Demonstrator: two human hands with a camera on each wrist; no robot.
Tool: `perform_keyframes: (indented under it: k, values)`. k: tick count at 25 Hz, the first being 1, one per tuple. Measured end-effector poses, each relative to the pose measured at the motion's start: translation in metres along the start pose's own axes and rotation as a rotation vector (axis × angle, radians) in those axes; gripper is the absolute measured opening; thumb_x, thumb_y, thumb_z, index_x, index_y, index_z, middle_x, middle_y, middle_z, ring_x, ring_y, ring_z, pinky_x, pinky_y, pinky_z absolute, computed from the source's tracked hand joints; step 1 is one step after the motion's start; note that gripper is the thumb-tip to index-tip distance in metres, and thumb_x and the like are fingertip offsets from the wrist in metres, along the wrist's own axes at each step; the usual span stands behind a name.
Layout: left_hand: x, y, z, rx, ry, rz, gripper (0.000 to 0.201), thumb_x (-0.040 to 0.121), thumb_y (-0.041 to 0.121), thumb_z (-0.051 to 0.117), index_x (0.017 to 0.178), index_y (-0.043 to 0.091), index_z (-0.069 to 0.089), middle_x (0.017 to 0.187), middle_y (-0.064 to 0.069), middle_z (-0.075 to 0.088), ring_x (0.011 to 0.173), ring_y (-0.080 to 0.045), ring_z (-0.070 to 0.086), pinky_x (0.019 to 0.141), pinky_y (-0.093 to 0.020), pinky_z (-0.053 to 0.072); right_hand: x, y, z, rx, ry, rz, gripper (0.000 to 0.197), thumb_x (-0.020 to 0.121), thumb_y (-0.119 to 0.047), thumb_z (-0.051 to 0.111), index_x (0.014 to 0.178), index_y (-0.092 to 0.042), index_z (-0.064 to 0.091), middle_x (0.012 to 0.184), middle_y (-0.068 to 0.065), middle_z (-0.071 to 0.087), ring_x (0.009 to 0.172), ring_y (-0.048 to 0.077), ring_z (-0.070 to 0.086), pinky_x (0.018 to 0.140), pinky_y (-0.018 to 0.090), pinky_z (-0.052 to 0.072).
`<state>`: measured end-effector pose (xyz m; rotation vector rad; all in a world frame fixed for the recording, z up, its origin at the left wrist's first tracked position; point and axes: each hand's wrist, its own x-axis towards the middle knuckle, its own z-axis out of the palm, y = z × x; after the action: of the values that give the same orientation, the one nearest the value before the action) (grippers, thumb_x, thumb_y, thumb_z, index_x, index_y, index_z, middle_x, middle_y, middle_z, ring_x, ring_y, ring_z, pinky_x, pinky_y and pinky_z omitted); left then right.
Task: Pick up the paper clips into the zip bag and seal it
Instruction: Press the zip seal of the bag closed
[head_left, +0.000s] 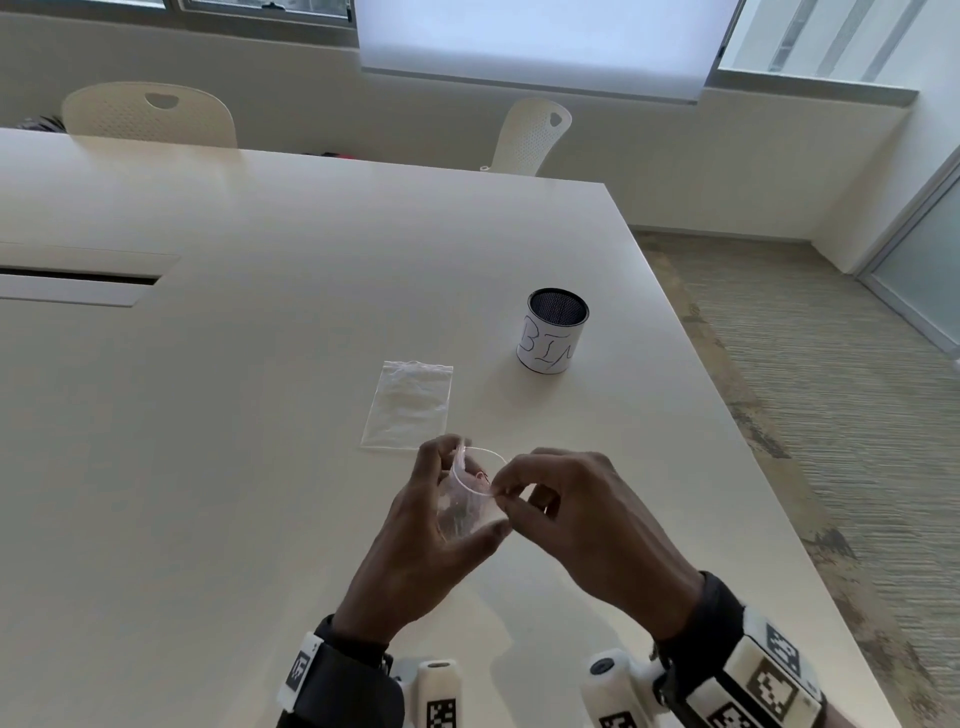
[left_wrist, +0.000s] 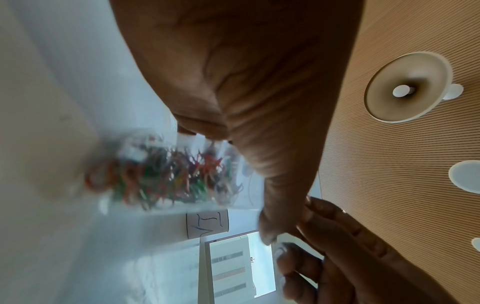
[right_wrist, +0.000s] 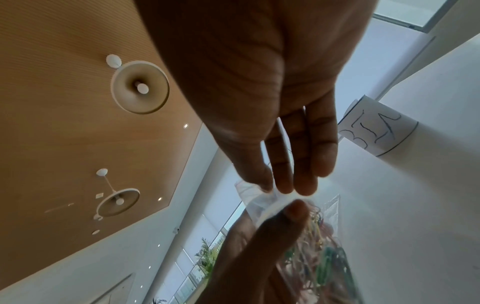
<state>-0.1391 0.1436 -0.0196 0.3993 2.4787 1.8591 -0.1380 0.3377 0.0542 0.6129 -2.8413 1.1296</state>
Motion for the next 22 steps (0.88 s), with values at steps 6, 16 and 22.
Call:
perform_keyframes:
  k: [6,16,22]
  values:
    - [0.0,0.003,-0.003,-0.046,0.114,0.044,0.043,0.104,0.051,0.054,0.145,0.047,0.046,0.127,0.019,0.071,0.121,-0.005,0.069,0.1,-0.027,0.056,0.0,0.016,-0.016,0.037,0.005,-0.01,0.013,0.093,-0.015,0.074,0.09,-0.027,0.075,0.081,-0.012,0.07,0.074,0.013,0.068,0.068,0.029,0.057]
    - [0.009,0.028,-0.026,0.552,0.007,0.317,0.01,0.098,0.039,0.067,0.101,0.03,0.065,0.11,0.019,0.068,0.104,-0.006,0.065,0.095,-0.031,0.053,-0.002,0.028,-0.056,-0.131,-0.064,-0.147,0.012,0.093,-0.017,0.077,0.093,-0.029,0.076,0.086,-0.019,0.072,0.082,0.004,0.068,0.075,0.027,0.056]
    - [0.008,0.065,-0.034,0.511,-0.012,0.288,0.015,0.089,0.028,0.084,0.089,0.029,0.069,0.094,0.016,0.073,0.088,-0.005,0.069,0.08,-0.028,0.056,-0.009,0.017,-0.073,-0.126,-0.068,-0.155,0.009,0.089,-0.038,0.079,0.088,-0.031,0.074,0.085,-0.02,0.074,0.086,0.001,0.069,0.077,0.023,0.056]
